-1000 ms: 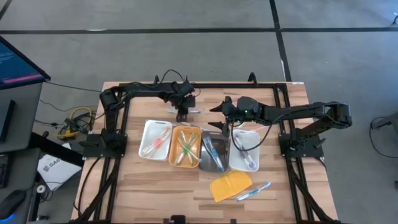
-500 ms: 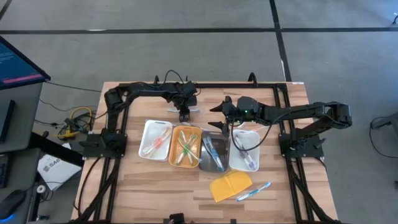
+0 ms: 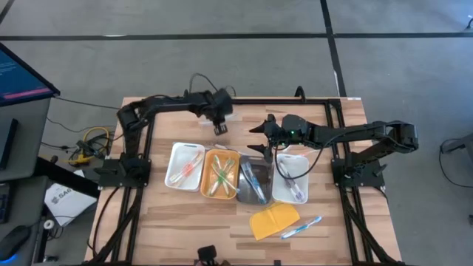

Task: Pick & Place Toothbrushes
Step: Put the blue toothbrush into the black bin

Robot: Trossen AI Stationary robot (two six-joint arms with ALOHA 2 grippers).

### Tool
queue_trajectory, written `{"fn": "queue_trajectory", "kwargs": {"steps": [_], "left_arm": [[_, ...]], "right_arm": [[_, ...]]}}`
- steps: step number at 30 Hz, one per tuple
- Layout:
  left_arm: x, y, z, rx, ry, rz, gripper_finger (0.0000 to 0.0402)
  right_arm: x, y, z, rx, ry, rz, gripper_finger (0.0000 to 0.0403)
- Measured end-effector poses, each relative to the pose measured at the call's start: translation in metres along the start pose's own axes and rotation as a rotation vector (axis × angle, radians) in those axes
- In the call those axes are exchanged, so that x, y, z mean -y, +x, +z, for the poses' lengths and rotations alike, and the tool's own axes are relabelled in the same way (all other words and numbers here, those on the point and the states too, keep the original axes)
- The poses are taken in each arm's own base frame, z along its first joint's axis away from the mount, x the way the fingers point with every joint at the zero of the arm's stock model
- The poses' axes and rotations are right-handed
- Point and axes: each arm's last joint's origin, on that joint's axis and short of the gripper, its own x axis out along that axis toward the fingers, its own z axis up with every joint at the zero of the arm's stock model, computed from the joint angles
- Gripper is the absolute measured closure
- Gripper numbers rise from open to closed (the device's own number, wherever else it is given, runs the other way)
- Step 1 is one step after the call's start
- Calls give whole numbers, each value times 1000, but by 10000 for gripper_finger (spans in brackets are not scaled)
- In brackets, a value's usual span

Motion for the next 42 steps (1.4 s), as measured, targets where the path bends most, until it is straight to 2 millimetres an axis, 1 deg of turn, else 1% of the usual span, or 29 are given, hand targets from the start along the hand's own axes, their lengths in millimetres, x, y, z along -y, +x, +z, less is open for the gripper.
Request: {"fn": "queue_trajectory", "kwargs": {"steps": [4, 7, 9, 11, 13, 16, 19, 22, 25, 27, 30, 32, 35, 39, 42], "left_arm": [[-9, -30, 4, 75, -17, 44, 392], [-14, -62, 9, 187, -25, 37, 392], [-12, -82, 11, 272, -12, -10, 392], [-5, -101, 11, 358, 34, -69, 392], [8, -121, 10, 444, 129, -116, 392], [35, -144, 3, 516, 310, -132, 392], [70, -159, -3, 582, 568, -146, 393], [114, -168, -2, 669, 795, -180, 392], [161, -170, 3, 762, 931, -224, 393], [191, -166, 6, 813, 997, -211, 393], [223, -154, 10, 818, 1075, -193, 393], [234, -142, 15, 798, 1108, -194, 393], [244, -122, 22, 756, 1133, -197, 393], [248, -102, 31, 715, 1130, -202, 393], [249, -90, 32, 672, 1083, -218, 393]], "right_arm": [[0, 0, -1, -8, 1, 0, 101], [1, 0, -1, -13, 2, -4, 101], [3, -2, -3, -36, 11, -10, 101], [6, -9, -3, -72, 78, -26, 101], [11, -21, 1, -91, 145, -49, 101], [14, -46, 9, -103, 234, -79, 101], [10, -71, 19, -72, 258, -75, 101], [0, -91, 29, -11, 239, -38, 101], [-12, -106, 35, 32, 205, 17, 101], [-21, -110, 37, 45, 182, 52, 101], [-30, -111, 38, 52, 164, 61, 101], [-34, -111, 37, 52, 157, 46, 101], [-35, -109, 36, 39, 139, 36, 101], [-35, -109, 35, 34, 127, 36, 101], [-35, -109, 33, 10, 113, 33, 101]]}}
